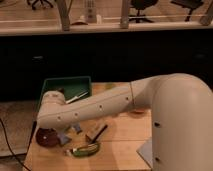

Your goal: Wipe purple bowl with sponge

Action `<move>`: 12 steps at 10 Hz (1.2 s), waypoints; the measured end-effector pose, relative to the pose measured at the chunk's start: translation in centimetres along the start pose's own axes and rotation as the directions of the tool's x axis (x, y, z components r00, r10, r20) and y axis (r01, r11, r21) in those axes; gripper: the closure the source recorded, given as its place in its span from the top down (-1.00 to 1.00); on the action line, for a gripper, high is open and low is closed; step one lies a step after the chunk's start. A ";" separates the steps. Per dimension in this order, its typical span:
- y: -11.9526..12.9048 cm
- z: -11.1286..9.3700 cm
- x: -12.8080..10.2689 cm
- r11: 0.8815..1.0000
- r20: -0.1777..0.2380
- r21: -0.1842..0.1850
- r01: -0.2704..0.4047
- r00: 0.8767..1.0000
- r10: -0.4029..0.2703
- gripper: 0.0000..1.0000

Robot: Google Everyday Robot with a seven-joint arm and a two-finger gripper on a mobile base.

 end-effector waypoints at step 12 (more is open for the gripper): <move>-2.9 0.8 -2.5 0.991 0.025 0.034 0.129 0.991 -0.130 -1.00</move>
